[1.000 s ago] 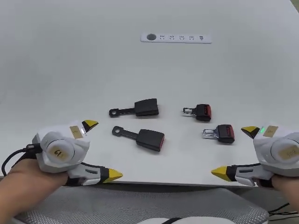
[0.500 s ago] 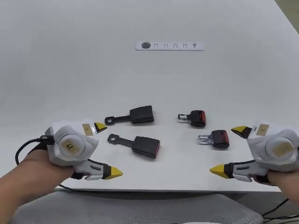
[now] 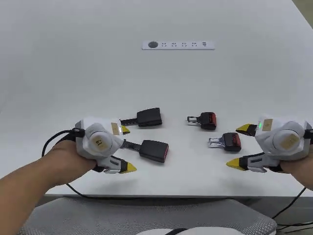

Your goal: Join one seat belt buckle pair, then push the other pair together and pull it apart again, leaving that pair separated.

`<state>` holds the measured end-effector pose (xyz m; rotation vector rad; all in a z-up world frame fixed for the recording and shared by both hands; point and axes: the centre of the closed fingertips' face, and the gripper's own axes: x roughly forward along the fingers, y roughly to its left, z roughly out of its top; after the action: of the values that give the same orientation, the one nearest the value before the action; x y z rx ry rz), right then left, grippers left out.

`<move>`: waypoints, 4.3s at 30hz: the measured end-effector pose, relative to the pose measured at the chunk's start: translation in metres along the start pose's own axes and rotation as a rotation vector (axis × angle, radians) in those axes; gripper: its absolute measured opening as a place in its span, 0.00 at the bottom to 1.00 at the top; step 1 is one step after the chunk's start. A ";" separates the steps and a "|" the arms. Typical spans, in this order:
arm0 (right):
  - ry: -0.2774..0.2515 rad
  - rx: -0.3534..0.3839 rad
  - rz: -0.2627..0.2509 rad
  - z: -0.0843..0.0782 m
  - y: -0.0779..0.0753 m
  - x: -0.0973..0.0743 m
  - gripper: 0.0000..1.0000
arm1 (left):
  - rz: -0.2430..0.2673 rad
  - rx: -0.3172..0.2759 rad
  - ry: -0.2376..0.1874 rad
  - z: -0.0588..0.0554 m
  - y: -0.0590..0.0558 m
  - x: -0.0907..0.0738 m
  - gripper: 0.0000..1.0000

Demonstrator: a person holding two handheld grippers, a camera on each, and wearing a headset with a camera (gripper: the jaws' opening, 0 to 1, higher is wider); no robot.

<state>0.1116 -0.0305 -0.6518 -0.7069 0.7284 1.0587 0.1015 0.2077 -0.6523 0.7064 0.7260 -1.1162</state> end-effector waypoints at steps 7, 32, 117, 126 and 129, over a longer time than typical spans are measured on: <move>0.034 -0.057 0.043 -0.001 -0.004 0.009 0.50 | -0.071 0.060 0.029 0.009 -0.002 0.009 0.59; 0.150 -0.089 0.182 -0.032 -0.035 0.035 0.35 | -0.249 0.190 0.098 0.017 -0.002 0.048 0.36; 0.005 -0.076 0.202 0.066 0.036 0.091 0.33 | -0.238 0.117 0.103 0.007 0.002 0.059 0.33; -0.009 -0.077 0.194 0.068 0.034 0.091 0.33 | -0.229 0.102 0.096 0.008 0.002 0.058 0.33; -0.011 -0.086 0.199 0.068 0.034 0.093 0.33 | -0.231 0.110 0.099 0.009 0.001 0.057 0.33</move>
<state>0.1213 0.0819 -0.6927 -0.7121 0.7581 1.2811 0.1198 0.1708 -0.6933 0.7899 0.8512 -1.3467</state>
